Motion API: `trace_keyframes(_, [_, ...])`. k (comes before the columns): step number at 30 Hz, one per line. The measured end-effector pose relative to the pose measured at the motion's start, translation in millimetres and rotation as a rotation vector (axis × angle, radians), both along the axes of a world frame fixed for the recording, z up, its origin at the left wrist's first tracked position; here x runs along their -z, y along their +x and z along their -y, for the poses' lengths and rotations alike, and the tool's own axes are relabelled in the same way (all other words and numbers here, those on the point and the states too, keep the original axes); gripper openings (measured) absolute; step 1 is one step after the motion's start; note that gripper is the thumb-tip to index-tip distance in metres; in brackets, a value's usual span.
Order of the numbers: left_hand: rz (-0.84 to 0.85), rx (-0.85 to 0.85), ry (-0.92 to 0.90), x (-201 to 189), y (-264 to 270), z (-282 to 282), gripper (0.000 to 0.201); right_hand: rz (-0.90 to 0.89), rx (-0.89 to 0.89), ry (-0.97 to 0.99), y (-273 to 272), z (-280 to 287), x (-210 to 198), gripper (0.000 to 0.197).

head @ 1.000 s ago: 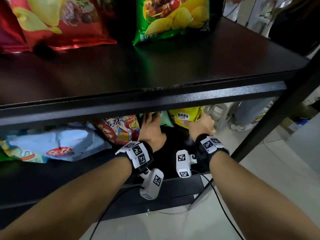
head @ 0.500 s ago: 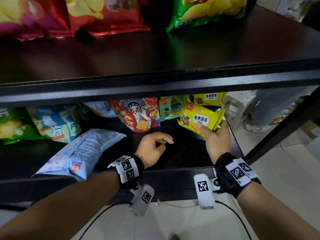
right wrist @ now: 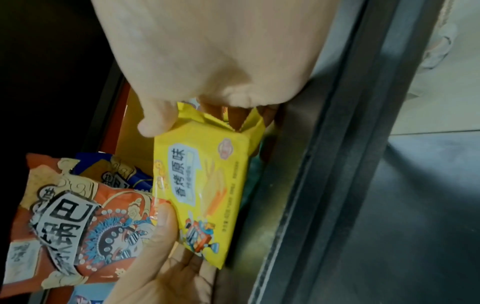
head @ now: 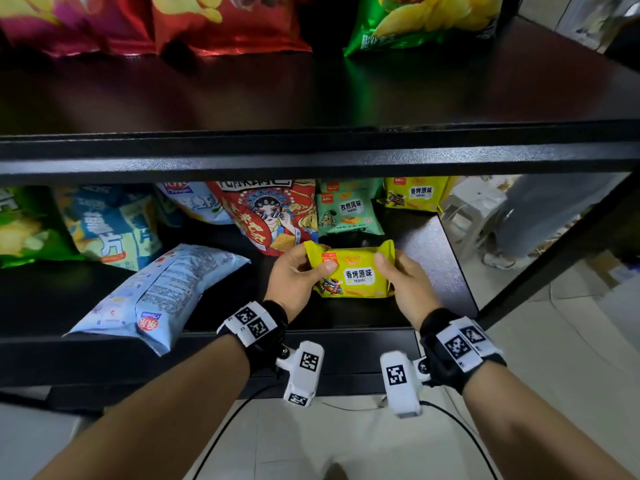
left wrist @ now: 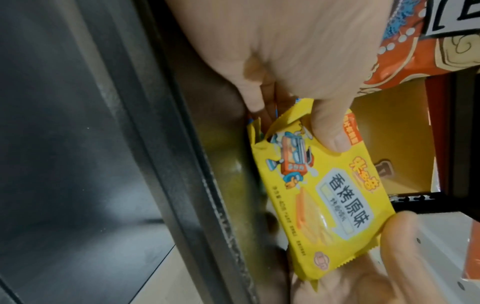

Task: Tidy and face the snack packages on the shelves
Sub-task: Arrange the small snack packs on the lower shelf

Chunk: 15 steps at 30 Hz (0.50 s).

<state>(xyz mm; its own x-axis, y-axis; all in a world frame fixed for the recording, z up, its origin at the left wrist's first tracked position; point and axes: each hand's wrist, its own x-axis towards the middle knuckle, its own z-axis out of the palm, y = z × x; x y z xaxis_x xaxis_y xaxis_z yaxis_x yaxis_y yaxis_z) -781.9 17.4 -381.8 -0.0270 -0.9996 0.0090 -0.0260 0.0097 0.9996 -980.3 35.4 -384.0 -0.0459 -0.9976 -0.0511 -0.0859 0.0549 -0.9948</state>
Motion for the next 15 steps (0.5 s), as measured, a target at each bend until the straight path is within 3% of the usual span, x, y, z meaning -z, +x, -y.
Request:
trace_keyframes(5, [-0.003,-0.020,0.028,1.3,3.2,0.4,0.021,-0.068,0.107,-0.045,5.0,1.7,1.2,0.025])
trace_keyframes(9, [0.008,-0.024,0.024,0.8,8.3,-3.7,0.010,-0.157,0.227,-0.095,11.6,1.8,9.3,0.045])
trace_keyframes(12, [0.075,-0.034,0.010,5.5,11.0,-11.4,0.031,-0.190,0.260,-0.095,18.1,1.4,11.2,0.044])
trace_keyframes(15, [0.230,-0.038,-0.032,12.6,12.2,-14.3,0.016,-0.228,0.268,-0.091,19.6,2.2,13.4,0.043])
